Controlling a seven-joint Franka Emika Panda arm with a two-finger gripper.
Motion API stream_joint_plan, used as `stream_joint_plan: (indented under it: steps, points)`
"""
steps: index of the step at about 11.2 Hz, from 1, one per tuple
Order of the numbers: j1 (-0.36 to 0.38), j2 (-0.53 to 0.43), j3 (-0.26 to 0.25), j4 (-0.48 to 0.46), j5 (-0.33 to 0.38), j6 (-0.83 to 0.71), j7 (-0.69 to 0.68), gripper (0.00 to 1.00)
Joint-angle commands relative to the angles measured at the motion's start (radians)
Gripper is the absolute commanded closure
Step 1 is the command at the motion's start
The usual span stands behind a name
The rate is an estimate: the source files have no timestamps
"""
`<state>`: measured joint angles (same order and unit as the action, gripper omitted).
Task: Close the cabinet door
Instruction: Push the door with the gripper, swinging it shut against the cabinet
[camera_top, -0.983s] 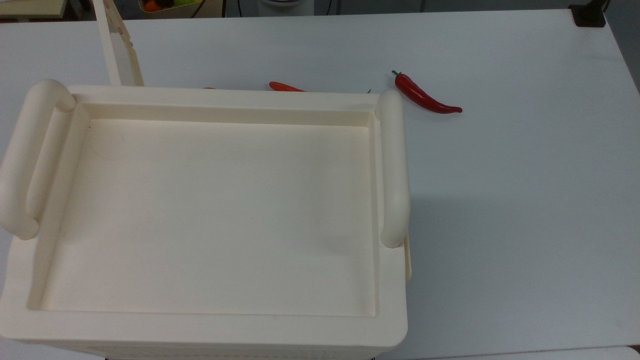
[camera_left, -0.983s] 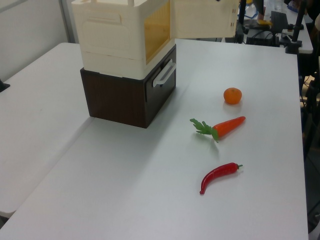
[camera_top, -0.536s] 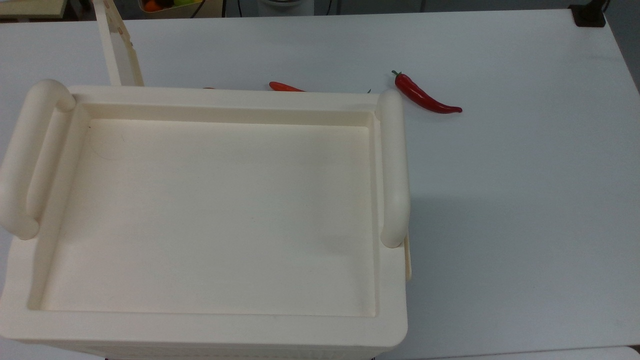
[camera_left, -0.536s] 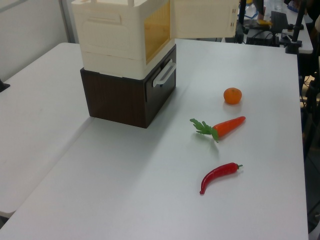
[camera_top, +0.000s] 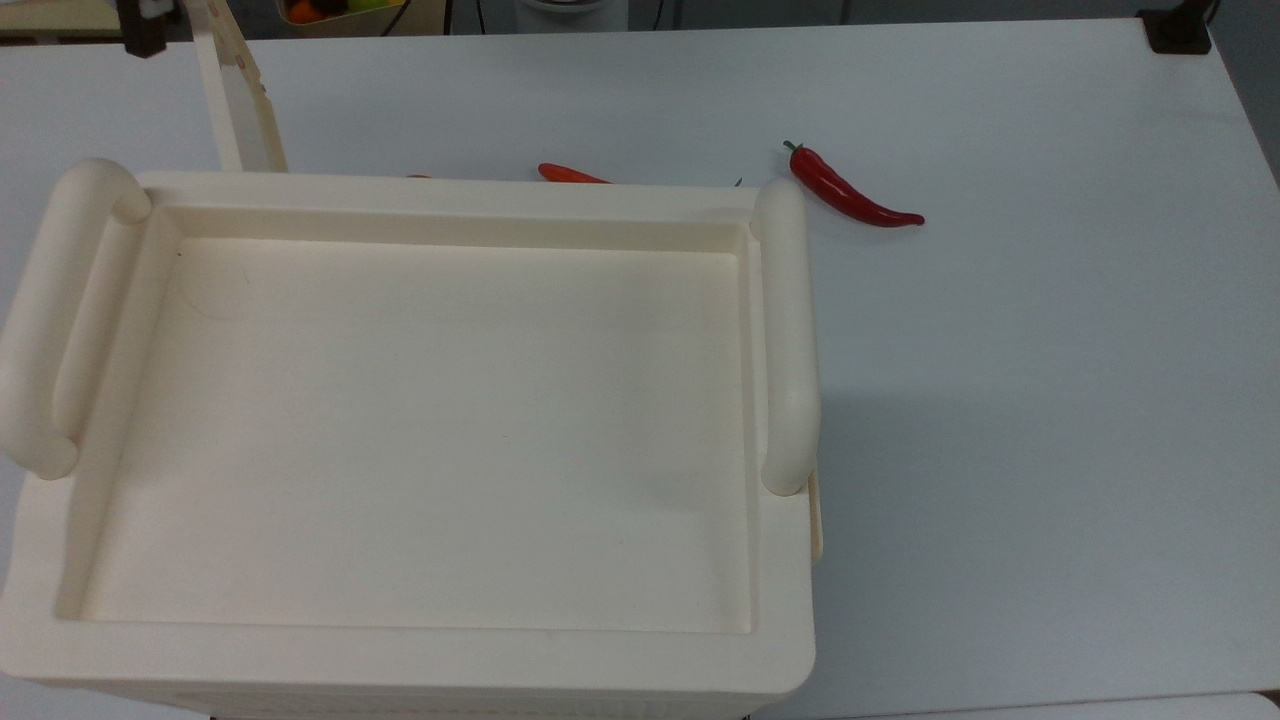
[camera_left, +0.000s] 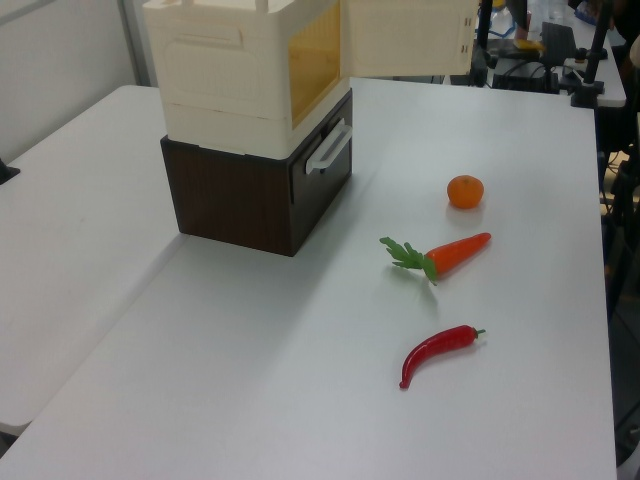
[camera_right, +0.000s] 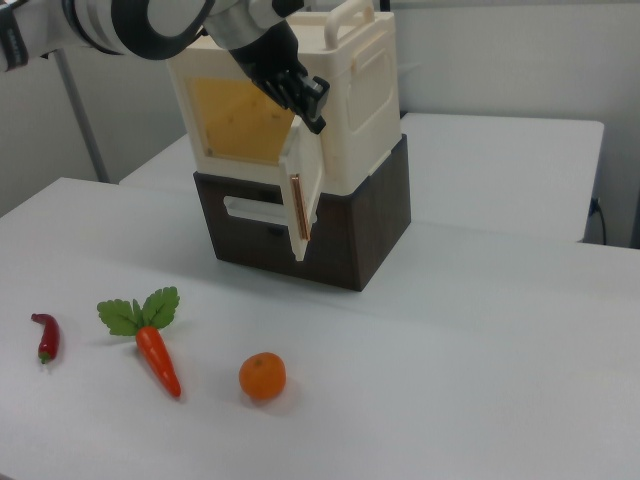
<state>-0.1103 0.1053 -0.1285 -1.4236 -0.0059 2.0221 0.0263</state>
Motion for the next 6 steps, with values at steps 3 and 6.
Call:
stream_joint_plan:
  steps: [3,6]
  points:
    - [0.107,-0.001,0.006,-0.023,0.021,0.012,0.116,1.00]
    - [0.153,0.046,0.006,-0.011,0.093,0.090,0.175,1.00]
